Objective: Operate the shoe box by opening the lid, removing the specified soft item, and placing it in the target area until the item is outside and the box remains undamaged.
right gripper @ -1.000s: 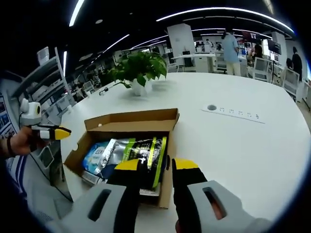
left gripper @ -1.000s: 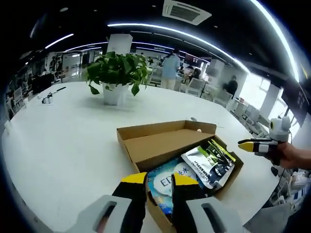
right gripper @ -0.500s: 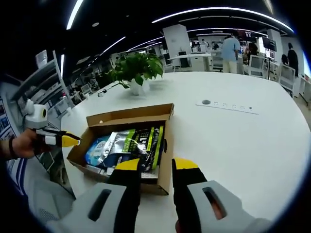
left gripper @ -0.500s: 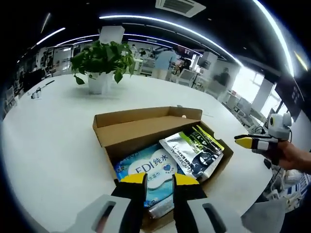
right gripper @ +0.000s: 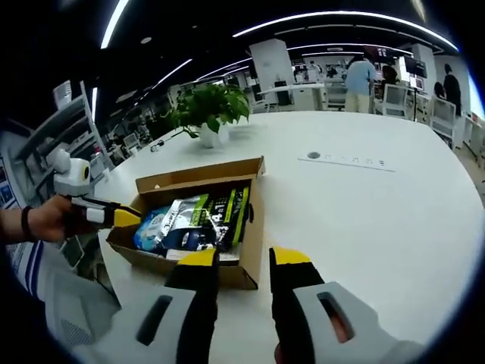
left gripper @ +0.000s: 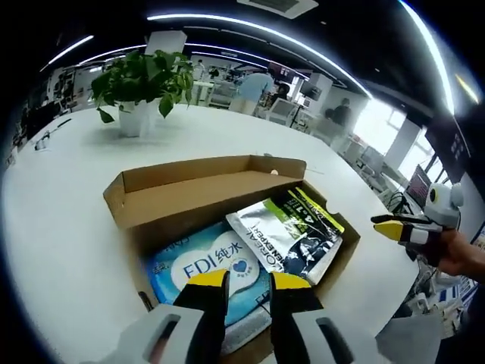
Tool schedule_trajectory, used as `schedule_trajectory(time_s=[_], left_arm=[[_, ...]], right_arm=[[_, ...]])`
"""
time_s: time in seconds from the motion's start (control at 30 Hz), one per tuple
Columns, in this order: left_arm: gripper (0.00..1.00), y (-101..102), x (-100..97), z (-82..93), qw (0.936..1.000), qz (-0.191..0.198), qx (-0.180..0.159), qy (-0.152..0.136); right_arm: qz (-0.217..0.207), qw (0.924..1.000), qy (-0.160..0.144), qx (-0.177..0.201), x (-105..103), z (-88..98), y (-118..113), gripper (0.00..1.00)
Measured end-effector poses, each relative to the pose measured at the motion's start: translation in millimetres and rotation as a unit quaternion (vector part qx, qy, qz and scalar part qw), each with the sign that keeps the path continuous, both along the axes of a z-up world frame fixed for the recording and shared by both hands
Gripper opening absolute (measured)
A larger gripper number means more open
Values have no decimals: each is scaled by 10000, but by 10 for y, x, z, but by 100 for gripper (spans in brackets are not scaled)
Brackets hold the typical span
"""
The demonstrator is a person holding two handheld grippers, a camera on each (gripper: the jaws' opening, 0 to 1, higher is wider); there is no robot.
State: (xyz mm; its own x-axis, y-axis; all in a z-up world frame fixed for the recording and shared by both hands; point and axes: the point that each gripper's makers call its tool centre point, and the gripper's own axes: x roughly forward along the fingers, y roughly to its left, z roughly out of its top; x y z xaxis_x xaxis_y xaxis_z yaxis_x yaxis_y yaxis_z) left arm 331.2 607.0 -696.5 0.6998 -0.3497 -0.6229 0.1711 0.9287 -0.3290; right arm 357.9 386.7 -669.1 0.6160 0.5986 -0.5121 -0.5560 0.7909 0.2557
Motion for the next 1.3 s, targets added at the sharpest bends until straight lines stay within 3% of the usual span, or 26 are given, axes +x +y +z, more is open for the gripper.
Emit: schedule_trajectory(time_s=[0.4,0.77,0.97,1.13,1.3], left_arm=[[21,-200,136,-215,9991,-268,-41,315],[18,-338,158,-261,9980,-419,-209,432],[13,-399,175,-286,9975,-413,-314,477],[3,-401,195,-232,9977,-380,-378,414],[2,-377,194,-219,9980,-372,-341,379]], right_arm=[[-81,9999,113,34,-198,-70,-134,26],[-121,9998,171,32,-230,-102,-136,26],[-103,9998,187,14,-232,-105,-128,26],[-30,9998,193,-37,-222,-106,-91,26],[45,9998,198,-54,-206,-99,-20,25]])
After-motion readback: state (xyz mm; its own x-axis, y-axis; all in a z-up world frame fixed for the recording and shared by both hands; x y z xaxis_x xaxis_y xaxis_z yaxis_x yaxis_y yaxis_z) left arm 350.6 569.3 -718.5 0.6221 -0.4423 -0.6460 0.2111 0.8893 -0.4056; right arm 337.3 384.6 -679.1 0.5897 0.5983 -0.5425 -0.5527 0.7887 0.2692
